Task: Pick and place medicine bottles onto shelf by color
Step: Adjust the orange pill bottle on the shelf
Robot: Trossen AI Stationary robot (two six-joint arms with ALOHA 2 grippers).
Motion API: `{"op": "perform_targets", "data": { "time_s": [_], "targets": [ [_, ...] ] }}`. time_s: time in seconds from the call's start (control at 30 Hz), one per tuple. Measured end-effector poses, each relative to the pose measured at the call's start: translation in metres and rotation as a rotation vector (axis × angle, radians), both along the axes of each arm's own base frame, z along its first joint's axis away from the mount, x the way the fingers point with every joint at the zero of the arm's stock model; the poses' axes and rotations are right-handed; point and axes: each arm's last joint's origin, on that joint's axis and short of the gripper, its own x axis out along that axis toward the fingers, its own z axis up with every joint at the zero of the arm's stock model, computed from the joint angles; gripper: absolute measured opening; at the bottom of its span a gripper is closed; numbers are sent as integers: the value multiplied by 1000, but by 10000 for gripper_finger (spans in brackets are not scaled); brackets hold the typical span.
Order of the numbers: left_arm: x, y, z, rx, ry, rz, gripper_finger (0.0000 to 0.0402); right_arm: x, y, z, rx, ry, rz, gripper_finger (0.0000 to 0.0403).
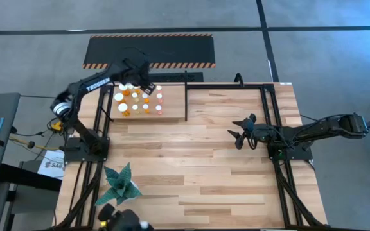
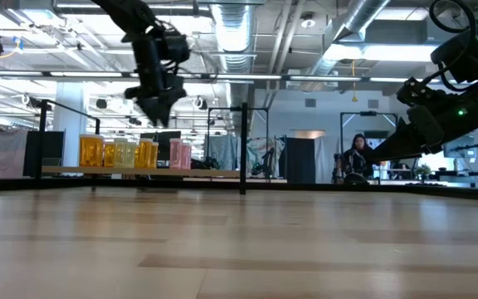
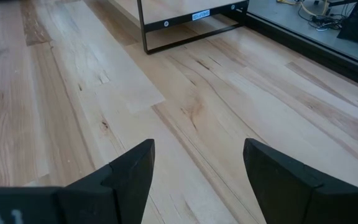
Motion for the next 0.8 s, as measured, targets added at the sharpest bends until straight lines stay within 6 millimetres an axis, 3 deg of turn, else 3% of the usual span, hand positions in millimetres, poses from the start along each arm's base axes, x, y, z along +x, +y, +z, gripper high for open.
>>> {"op": "perform_targets", "data": {
  "time_s": [0.27, 0.8],
  "targets": [
    [-39, 19, -10, -122, 12, 112, 184, 0, 0, 0, 0, 0, 0, 270],
    [-42, 21, -10, -129, 52, 17, 213, 0, 0, 0, 0, 0, 0, 270]
  ]
}}
